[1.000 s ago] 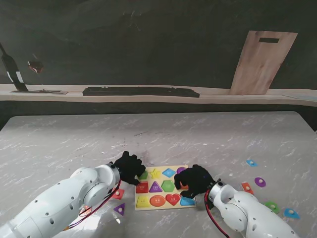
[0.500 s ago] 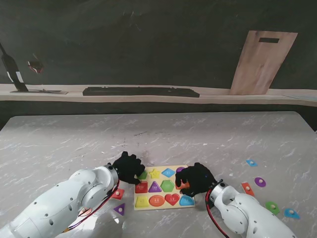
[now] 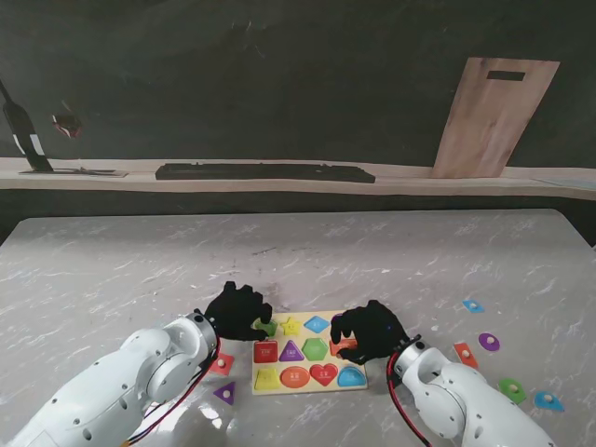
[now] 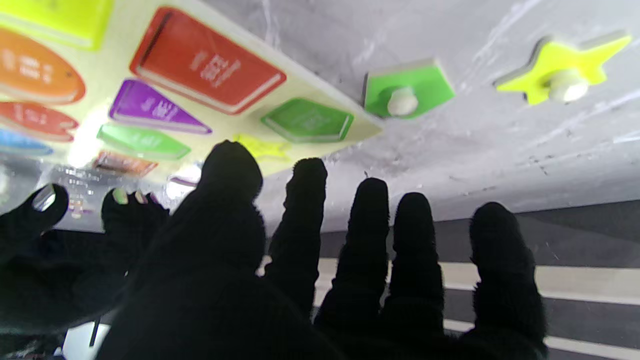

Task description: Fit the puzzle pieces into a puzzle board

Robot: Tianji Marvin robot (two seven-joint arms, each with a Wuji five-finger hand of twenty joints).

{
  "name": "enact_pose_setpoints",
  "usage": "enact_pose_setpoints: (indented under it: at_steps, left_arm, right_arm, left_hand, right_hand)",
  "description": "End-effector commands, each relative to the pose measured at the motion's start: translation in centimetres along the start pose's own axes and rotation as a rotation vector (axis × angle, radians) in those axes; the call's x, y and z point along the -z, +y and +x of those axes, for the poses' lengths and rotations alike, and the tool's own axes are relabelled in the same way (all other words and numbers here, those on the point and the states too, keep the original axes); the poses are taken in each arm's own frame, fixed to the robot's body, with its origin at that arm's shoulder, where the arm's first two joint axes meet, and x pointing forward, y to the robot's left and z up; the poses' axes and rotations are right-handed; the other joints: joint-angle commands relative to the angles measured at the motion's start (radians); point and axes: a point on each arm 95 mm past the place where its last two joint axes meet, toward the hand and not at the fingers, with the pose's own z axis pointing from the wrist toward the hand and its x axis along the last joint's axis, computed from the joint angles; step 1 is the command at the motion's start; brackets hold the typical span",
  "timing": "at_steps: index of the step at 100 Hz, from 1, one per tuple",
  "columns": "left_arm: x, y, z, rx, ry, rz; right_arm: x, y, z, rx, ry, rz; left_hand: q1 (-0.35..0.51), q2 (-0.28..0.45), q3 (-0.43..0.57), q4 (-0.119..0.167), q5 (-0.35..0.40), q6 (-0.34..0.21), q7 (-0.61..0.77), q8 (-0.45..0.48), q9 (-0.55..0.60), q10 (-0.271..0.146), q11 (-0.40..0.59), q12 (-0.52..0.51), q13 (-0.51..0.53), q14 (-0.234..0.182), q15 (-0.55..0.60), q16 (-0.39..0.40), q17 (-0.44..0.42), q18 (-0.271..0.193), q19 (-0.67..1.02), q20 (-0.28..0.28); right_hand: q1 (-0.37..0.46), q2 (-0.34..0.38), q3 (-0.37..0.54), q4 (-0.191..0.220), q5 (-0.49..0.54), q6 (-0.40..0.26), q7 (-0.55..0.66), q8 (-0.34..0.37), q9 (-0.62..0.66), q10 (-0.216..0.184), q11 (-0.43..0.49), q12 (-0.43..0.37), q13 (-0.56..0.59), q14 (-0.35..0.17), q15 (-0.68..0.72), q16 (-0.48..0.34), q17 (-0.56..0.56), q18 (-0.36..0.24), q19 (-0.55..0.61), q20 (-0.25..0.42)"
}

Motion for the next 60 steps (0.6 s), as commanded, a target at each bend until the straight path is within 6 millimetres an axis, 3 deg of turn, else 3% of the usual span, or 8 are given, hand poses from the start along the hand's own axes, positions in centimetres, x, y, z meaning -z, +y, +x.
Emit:
enact_pose_setpoints:
  at_steps: [1, 7, 12, 20, 22, 25, 39, 60]
  left_arm:
    - [0.2, -0.5, 0.7, 0.005, 0.010, 0.044]
    - [0.6, -0.7, 0.8, 0.022, 0.000, 0.082]
    - [1.1, -1.0, 0.9, 0.049, -0.012, 0.113]
    - [2.0, -1.4, 1.2, 0.123, -0.045, 0.139]
    - [2.2, -1.4, 1.3, 0.141, -0.053, 0.147]
    - [2.5, -1.5, 1.3, 0.160, -0.066, 0.160]
    - [4.2, -2.0, 1.3, 0.223, -0.104, 0.230]
    - [6.3, -2.4, 0.7, 0.233, -0.169, 0.344]
  right_arm:
    - [0.1, 0.0, 0.5, 0.000, 0.004, -0.015]
    - [0.2, 0.3, 0.5, 0.002, 0.000, -0.031]
    - [0.3, 0.6, 0.5, 0.001, -0.004, -0.045]
    - [0.7, 1.1, 0.5, -0.014, -0.015, -0.070]
    - [0.8, 1.2, 0.5, -0.020, -0.018, -0.076]
    - [1.0, 1.4, 0.4, -0.030, -0.022, -0.086]
    - [2.2, 2.3, 0.3, -0.064, -0.043, -0.132]
    - [4.7, 3.7, -0.3, -0.083, -0.071, -0.195]
  left_hand:
    - [-0.042, 0.033, 0.009, 0.046, -0.026, 0.028, -0.037, 0.000, -0.029, 0.014, -0.025, -0.045, 0.005, 0.031, -0.031, -0.038, -0.016, -0.233, 0.002, -0.033]
    - [-0.070, 0.040, 0.032, 0.055, -0.051, 0.045, -0.067, 0.003, -0.045, 0.013, -0.055, -0.087, -0.005, 0.027, -0.068, -0.078, -0.038, -0.227, -0.021, -0.072]
    - [-0.085, 0.030, 0.037, 0.053, -0.062, 0.054, -0.092, -0.007, -0.049, 0.017, -0.086, -0.127, -0.006, 0.031, -0.103, -0.116, -0.054, -0.213, -0.044, -0.113]
    - [-0.055, 0.064, -0.102, 0.054, -0.092, 0.066, -0.153, -0.028, -0.076, 0.021, -0.140, -0.202, -0.030, 0.031, -0.159, -0.184, -0.083, -0.205, -0.099, -0.199]
    - [0.014, 0.099, -0.254, 0.060, -0.095, 0.067, -0.166, -0.025, -0.081, 0.023, -0.143, -0.229, -0.035, 0.031, -0.167, -0.197, -0.087, -0.205, -0.112, -0.215]
    - [0.022, 0.111, -0.309, 0.061, -0.101, 0.070, -0.185, -0.032, -0.088, 0.024, -0.169, -0.246, -0.039, 0.032, -0.186, -0.209, -0.095, -0.206, -0.134, -0.228]
    - [-0.025, 0.105, -0.324, 0.061, -0.116, 0.071, -0.237, -0.055, -0.107, 0.028, -0.238, -0.315, -0.058, 0.027, -0.265, -0.261, -0.110, -0.214, -0.240, -0.283]
    - [-0.093, 0.144, -0.331, 0.060, -0.116, 0.074, -0.272, -0.068, -0.107, 0.031, -0.256, -0.339, -0.065, 0.026, -0.302, -0.289, -0.112, -0.200, -0.255, -0.292]
  right_hand:
    - [-0.042, 0.023, -0.011, 0.051, -0.020, 0.018, -0.031, 0.025, -0.027, 0.022, -0.012, -0.001, -0.020, -0.017, -0.008, -0.004, -0.014, 0.020, -0.009, 0.014]
    - [-0.061, 0.040, -0.012, 0.087, -0.032, 0.035, -0.056, 0.054, -0.043, 0.027, -0.017, -0.002, -0.029, -0.014, -0.021, -0.010, -0.016, 0.020, -0.011, 0.015]
    - [-0.085, 0.058, -0.016, 0.150, -0.071, 0.049, -0.107, 0.137, -0.068, 0.033, -0.024, -0.003, -0.039, -0.010, -0.037, -0.019, -0.022, 0.021, -0.016, 0.016]
    - [-0.095, 0.056, -0.034, 0.151, -0.154, 0.062, -0.128, 0.165, -0.116, 0.039, -0.033, -0.004, -0.054, -0.004, -0.080, -0.040, -0.028, 0.019, -0.022, 0.016]
    - [-0.097, 0.054, -0.036, 0.151, -0.173, 0.065, -0.134, 0.166, -0.128, 0.041, -0.035, -0.005, -0.059, 0.001, -0.087, -0.044, -0.030, 0.018, -0.023, 0.015]
    - [-0.097, 0.052, -0.040, 0.151, -0.210, 0.070, -0.142, 0.173, -0.152, 0.044, -0.037, -0.004, -0.064, 0.006, -0.110, -0.056, -0.033, 0.018, -0.027, 0.015]
    - [-0.093, 0.038, -0.049, 0.152, -0.318, 0.094, -0.166, 0.180, -0.223, 0.044, -0.042, -0.004, -0.082, 0.011, -0.153, -0.078, -0.039, 0.007, -0.039, 0.011]
    - [-0.081, 0.000, -0.032, 0.149, -0.366, 0.108, -0.166, 0.186, -0.253, 0.040, -0.028, 0.001, -0.080, -0.005, -0.143, -0.073, -0.031, -0.001, -0.038, 0.012]
